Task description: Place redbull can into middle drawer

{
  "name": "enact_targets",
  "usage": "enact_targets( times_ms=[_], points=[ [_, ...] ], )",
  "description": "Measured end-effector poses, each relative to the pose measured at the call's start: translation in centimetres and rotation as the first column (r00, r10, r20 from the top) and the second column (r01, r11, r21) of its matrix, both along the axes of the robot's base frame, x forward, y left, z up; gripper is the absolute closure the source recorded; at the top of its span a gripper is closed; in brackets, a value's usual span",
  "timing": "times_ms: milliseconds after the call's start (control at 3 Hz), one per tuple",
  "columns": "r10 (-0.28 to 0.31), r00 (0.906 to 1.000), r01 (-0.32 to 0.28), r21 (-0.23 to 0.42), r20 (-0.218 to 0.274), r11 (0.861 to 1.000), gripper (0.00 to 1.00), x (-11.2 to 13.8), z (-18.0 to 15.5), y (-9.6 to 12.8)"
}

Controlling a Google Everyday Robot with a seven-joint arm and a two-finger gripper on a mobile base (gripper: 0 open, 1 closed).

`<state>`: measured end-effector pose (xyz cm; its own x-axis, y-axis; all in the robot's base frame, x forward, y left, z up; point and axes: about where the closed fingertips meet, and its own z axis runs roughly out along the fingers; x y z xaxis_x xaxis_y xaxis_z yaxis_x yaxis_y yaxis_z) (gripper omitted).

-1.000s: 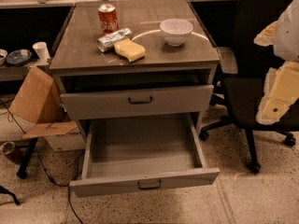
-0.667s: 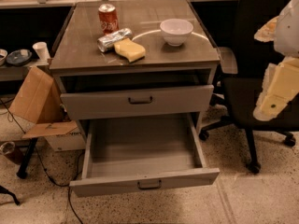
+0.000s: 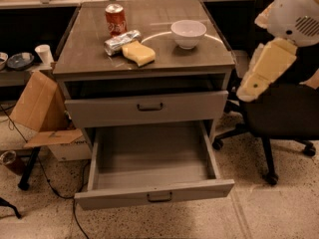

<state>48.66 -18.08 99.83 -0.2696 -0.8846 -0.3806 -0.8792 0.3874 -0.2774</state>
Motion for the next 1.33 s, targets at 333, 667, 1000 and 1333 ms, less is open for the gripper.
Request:
enact_targets(
  times_ms=[333, 667, 1000, 1333],
  points=[
    [-0.078, 0.9969, 0.077, 0.131, 0.006, 0.988, 0.0, 3.2, -0.7, 3.6],
    [-0.208, 0.9781, 0.201, 0.283, -0.004, 0.938, 0.0, 6.2, -1.7, 6.9],
    [-0.307, 0.9513, 0.272, 0.398, 0.027, 0.876, 0.0, 9.0, -1.1, 10.4],
    [-0.353, 0.9341, 0.29, 0.462, 0.053, 0.838, 0.0, 10.3, 0.3, 11.0]
  ],
)
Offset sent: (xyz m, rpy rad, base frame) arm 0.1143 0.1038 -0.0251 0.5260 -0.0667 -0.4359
